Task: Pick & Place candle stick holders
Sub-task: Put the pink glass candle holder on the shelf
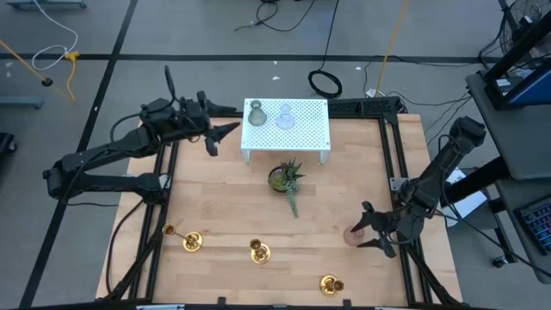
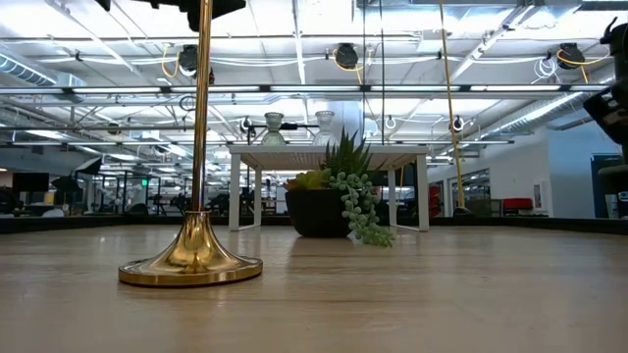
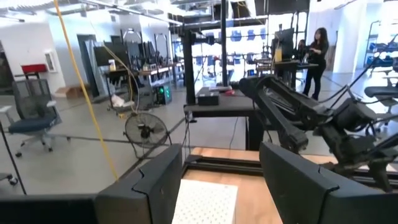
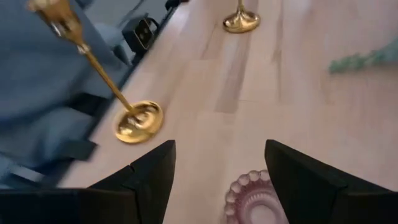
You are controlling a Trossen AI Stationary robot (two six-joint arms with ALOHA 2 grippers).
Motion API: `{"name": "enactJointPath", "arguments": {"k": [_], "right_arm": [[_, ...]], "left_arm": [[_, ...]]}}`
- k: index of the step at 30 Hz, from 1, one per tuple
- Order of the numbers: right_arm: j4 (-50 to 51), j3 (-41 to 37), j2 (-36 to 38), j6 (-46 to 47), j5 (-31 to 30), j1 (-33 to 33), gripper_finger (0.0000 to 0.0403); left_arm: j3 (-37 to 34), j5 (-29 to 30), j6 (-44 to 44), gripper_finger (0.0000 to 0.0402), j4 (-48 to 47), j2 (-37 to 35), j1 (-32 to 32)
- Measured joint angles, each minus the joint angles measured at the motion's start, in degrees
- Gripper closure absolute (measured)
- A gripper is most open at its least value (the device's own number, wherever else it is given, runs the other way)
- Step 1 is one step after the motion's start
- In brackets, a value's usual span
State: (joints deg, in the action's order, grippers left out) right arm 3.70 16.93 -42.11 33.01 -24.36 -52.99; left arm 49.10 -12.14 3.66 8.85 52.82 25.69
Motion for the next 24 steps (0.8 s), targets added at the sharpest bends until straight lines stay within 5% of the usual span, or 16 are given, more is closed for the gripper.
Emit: {"name": "enactJointPath", "arguments": {"k": [15, 24], "right_arm": [[2.50, -0.02, 1.59, -17.49, -5.13, 0.02, 0.0161], [3.71, -3.42, 1.59, -11.28, -7.10, 0.02, 0.0161]], "left_arm": [[0.00, 0.00, -1.40, 0.0181, 0.44, 0.00, 0.00], [0.00, 0.00, -2.71, 0.0181, 0.34, 0.01, 0.00]]}}
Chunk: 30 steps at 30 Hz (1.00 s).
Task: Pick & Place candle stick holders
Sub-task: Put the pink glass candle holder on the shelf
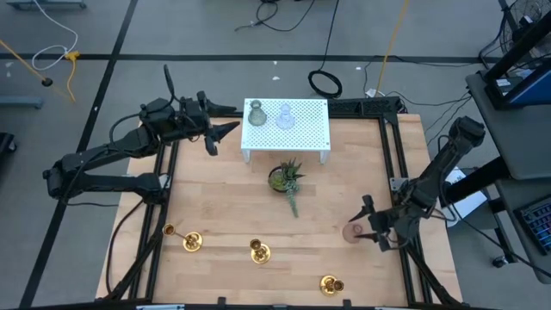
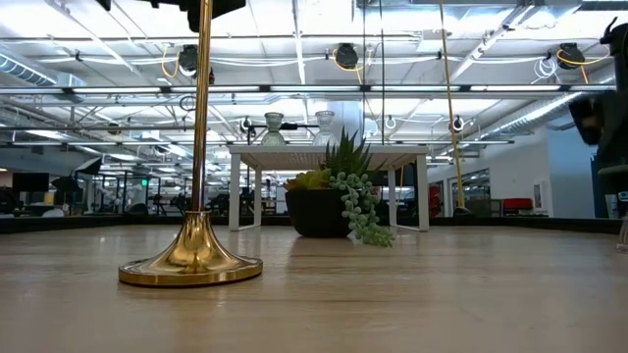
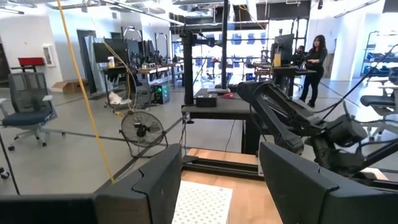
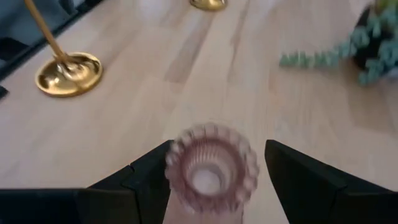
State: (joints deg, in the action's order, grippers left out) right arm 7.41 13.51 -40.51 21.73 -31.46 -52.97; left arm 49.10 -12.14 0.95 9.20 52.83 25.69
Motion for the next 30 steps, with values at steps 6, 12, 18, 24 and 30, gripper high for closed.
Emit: {"name": "enactJointPath", "arguments": {"k": [6, 12, 18, 24, 30], "right_arm": [[-9.95, -6.13, 0.00, 2.64, 0.00, 0.00, 0.0161], [-24.94, -10.71, 0.06, 2.85, -0.07, 0.02, 0.0161], [-27.43, -11.43, 0.02, 2.84, -0.27, 0.02, 0.0161], [-25.21, -11.53, 0.00, 2.69, -0.28, 0.07, 0.0161], [-19.84, -11.59, -0.04, 2.99, -3.43, 0.13, 0.0161]], "left_arm": [[0.00, 0.00, 0.20, 0.0181, 0.01, -0.01, 0.00], [0.00, 0.02, 0.22, 0.0181, 0.01, 0.00, -0.01], [0.00, 0.02, 0.24, 0.0181, -0.05, -0.01, -0.02], [0.00, 0.02, 0.18, 0.0181, -0.42, -0.01, 0.00], [0.00, 0.01, 0.15, 0.0181, -0.42, 0.01, -0.02]]}}
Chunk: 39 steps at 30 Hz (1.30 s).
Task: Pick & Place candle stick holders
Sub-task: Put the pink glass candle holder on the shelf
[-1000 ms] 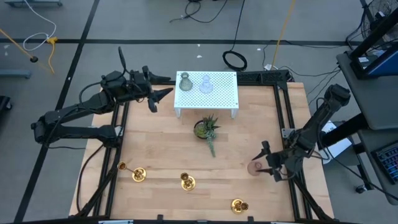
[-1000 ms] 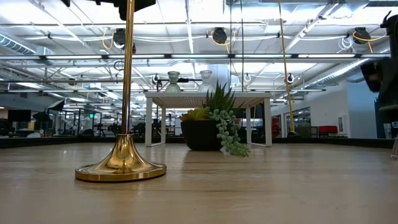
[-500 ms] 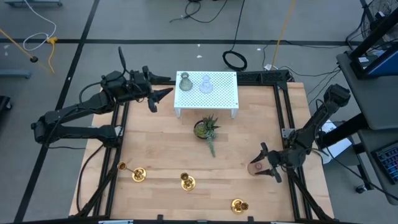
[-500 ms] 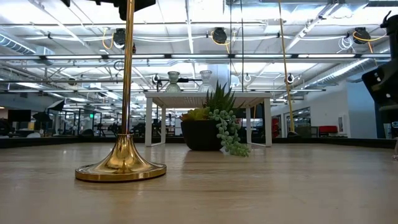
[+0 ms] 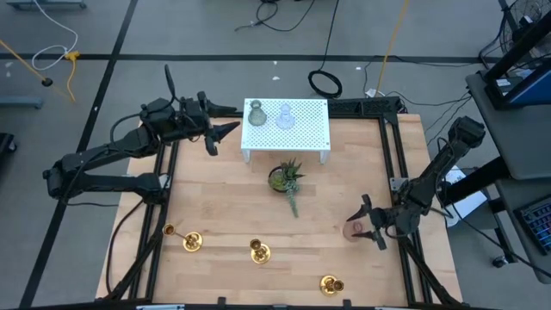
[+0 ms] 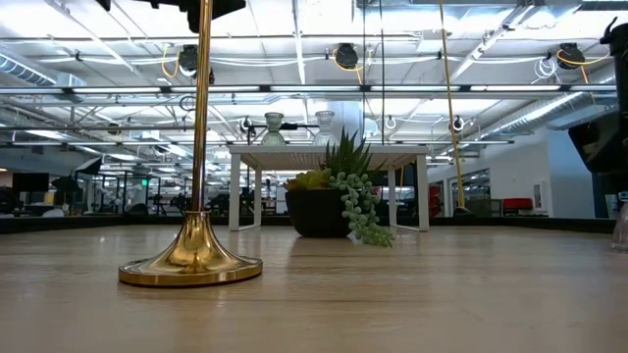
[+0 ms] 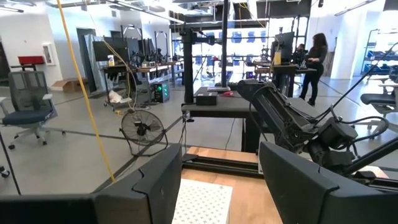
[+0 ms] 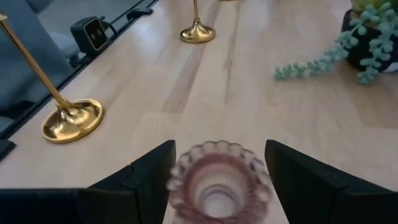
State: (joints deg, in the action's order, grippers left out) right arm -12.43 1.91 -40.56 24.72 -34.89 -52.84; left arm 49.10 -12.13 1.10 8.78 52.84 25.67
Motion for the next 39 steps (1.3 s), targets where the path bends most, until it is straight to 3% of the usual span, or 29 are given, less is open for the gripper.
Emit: {"name": "enactJointPath", "arguments": {"k": [7, 18, 29, 33, 39], "right_arm": [[0.47, -0.04, 0.00, 3.16, -0.49, 0.00, 0.0161], [2.75, -0.07, -0.02, 5.50, -10.06, 0.07, 0.0161], [6.10, -0.09, -0.09, 6.87, -11.41, 2.62, 0.0162], [7.41, -0.09, -0.58, 9.48, -10.91, 3.08, 0.0182], [7.10, -0.09, -0.81, 10.82, -8.53, 3.37, 0.0251]], "left_arm": [[0.00, 0.01, 0.07, 0.0181, 0.00, 0.00, 0.00], [0.00, 0.00, 0.02, 0.0181, -0.02, -0.02, 0.00], [0.00, -0.01, 0.09, 0.0181, -0.11, -0.01, 0.00], [0.00, -0.01, 0.11, 0.0181, -0.13, -0.01, 0.00], [0.00, -0.01, 0.13, 0.0181, -0.16, -0.01, 0.01]]}}
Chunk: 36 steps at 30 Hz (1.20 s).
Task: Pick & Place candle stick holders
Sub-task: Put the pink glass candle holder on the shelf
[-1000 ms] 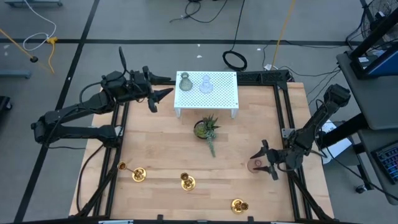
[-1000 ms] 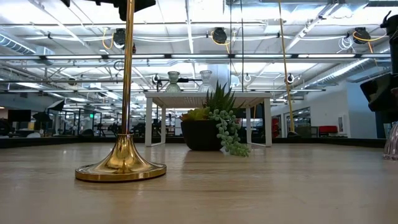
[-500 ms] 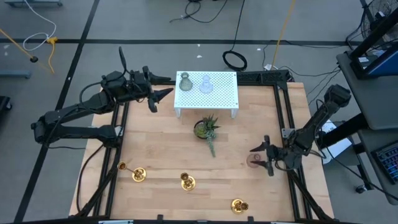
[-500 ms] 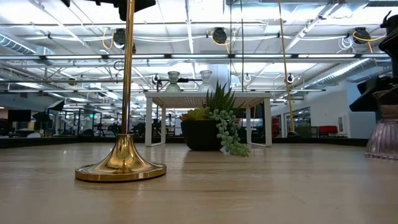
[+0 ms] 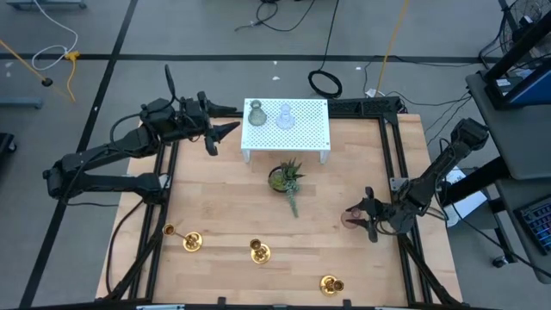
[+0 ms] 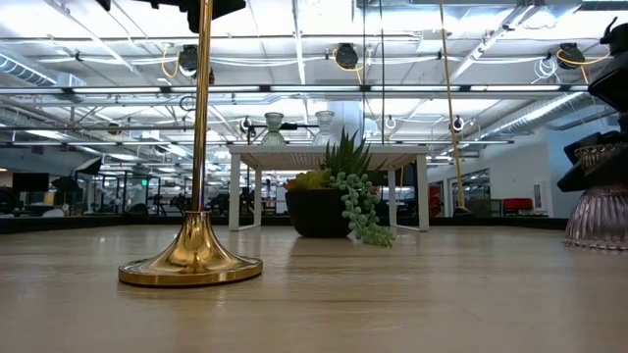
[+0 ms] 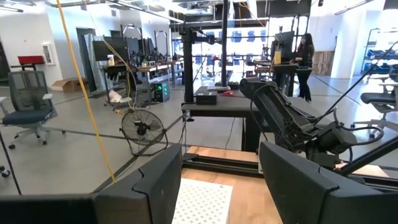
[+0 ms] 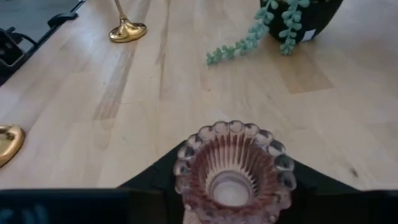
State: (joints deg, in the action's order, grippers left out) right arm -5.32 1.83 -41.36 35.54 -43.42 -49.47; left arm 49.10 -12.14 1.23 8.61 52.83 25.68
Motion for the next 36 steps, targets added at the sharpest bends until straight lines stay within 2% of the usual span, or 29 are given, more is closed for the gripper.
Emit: {"name": "enactJointPath", "arguments": {"k": [3, 7, 10, 13, 21, 26, 31, 32, 36], "right_arm": [[-0.04, 0.00, -0.02, -0.20, -2.34, 0.27, 0.0282], [-0.75, -0.02, -0.02, 4.09, -9.14, 1.86, 0.0283], [-1.16, -0.02, -0.02, 7.21, -10.61, 3.85, 0.0283], [-6.09, 0.00, -0.03, 5.61, -10.58, 6.42, 0.0274], [-27.29, 2.52, 0.00, -20.35, -12.13, 12.64, 0.0282], [-34.51, 8.86, 0.07, -34.38, -12.10, 18.13, 0.0282], [-34.23, 16.70, -0.87, -42.29, -11.75, 26.54, 0.0280], [-34.44, 18.49, -1.25, -43.71, -10.88, 28.48, 0.0280], [-32.46, 25.07, -4.84, -45.98, 0.07, 37.30, 0.0279]], "left_arm": [[0.00, 0.00, 0.07, 0.0181, 0.01, -0.01, -0.01], [0.00, 0.00, 0.07, 0.0181, 0.01, 0.01, 0.00], [0.00, 0.00, 0.07, 0.0181, 0.02, 0.01, 0.00], [0.00, -0.01, 0.07, 0.0181, 0.10, -0.01, -0.01], [0.00, 0.00, 0.02, 0.0181, 0.08, 0.00, 0.00], [0.00, 0.00, 0.02, 0.0181, 0.10, 0.00, 0.00], [0.00, -0.03, 0.00, 0.0181, 0.10, 0.37, -0.01], [0.00, -0.07, 0.00, 0.0181, 0.09, 0.46, -0.01], [0.00, -0.34, 0.00, 0.0181, 0.35, 0.70, -0.01]]}}
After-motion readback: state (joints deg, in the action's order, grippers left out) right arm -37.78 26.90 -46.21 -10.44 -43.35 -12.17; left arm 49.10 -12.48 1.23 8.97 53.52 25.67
